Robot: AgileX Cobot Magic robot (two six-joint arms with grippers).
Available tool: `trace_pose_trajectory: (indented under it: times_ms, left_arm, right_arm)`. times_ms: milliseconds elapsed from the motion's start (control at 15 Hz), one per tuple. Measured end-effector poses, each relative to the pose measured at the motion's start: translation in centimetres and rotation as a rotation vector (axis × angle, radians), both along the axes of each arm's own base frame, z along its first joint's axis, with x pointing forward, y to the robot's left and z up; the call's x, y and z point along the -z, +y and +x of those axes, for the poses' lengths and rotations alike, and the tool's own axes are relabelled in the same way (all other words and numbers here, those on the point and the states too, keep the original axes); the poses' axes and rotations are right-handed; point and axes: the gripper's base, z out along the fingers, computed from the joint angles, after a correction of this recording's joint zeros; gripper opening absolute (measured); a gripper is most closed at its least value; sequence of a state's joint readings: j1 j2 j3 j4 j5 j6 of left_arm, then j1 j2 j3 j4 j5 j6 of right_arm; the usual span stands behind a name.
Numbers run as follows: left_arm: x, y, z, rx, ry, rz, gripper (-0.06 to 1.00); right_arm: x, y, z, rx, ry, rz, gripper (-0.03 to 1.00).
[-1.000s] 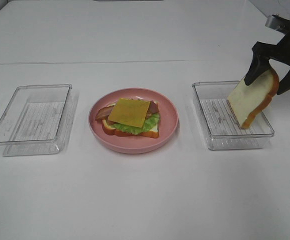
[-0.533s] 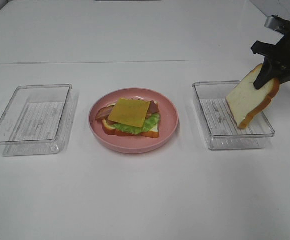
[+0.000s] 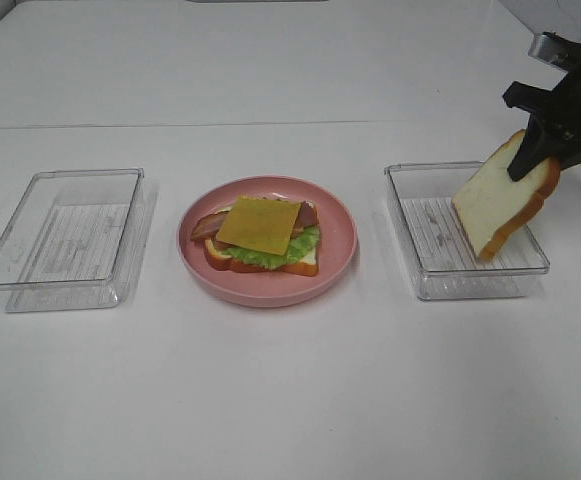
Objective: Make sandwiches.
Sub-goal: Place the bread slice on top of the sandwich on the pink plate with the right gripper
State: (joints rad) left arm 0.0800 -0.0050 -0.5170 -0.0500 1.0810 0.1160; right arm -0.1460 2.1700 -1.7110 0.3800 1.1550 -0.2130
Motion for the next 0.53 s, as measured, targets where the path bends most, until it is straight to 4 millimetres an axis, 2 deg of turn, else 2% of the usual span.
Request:
trace_pose_trajectory:
  times_ms: [200,333,400,467,533]
  left_arm:
    - [0.0,0.0,0.0,0.000,0.000,0.000,0.84]
    - [0.0,0.0,0.0,0.000,0.000,0.000,0.84]
    - [0.0,0.0,0.0,0.000,0.000,0.000,0.84]
    - [0.0,0.0,0.0,0.000,0.000,0.000,0.84]
    - [0.0,0.0,0.0,0.000,0.000,0.000,0.84]
  right_arm:
    - [-4.5,0.3,-0.9,0.004,-0.087,0.006,0.23]
    - [-8.6,0.8,-2.4,0.004,-0.165,0.033,0.23]
    - [-10.0,1.3,-3.4,0.003,-0.200,0.065,0.23]
    - [-10.8,1.9,-4.5,-0.004,-0.240,0.116,0.23]
    - [-10.8,2.7,-5.7,-0.003,-0.266,0.189,0.23]
